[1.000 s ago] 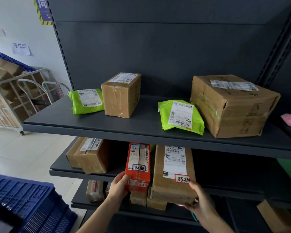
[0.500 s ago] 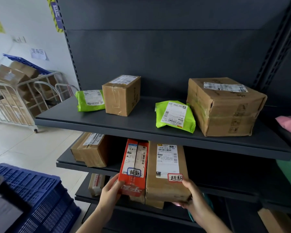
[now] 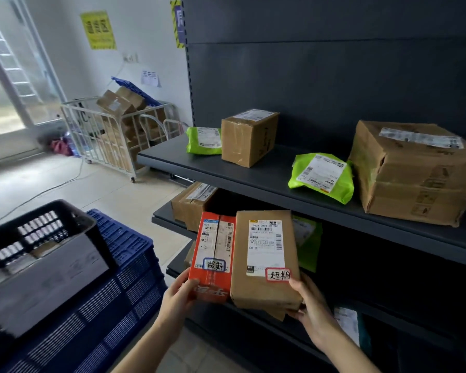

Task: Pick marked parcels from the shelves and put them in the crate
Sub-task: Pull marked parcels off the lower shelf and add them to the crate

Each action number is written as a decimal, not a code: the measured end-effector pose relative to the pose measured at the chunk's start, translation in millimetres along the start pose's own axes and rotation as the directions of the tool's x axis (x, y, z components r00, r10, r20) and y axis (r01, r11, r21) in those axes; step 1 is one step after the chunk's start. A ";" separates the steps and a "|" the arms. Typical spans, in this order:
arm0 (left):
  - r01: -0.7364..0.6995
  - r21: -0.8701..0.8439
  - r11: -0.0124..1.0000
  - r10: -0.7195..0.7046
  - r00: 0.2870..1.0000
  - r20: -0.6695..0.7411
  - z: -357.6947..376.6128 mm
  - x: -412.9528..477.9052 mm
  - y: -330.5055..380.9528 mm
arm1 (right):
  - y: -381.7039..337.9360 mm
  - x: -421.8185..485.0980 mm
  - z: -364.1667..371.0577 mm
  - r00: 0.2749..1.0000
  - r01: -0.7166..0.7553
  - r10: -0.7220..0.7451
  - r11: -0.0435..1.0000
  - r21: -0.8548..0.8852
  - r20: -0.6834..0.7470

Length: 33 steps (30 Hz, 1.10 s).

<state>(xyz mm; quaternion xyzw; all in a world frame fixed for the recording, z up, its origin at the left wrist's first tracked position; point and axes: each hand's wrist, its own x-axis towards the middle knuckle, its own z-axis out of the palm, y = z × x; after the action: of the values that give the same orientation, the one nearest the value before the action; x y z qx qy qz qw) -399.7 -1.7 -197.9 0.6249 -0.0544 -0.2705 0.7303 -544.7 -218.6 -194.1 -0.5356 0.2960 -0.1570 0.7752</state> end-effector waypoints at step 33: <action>-0.243 -0.229 0.943 0.098 0.858 -0.504 -384.6 -115.6 81.9 | 75.5 -43.7 426.4 0.930 0.029 0.041 0.982 -0.184 0.366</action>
<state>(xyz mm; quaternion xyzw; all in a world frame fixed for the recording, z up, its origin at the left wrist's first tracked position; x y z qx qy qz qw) -310.4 397.5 -172.8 0.5534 0.1145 -0.0434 0.8238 -316.8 148.8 -144.1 -0.6247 0.1607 -0.0231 0.7638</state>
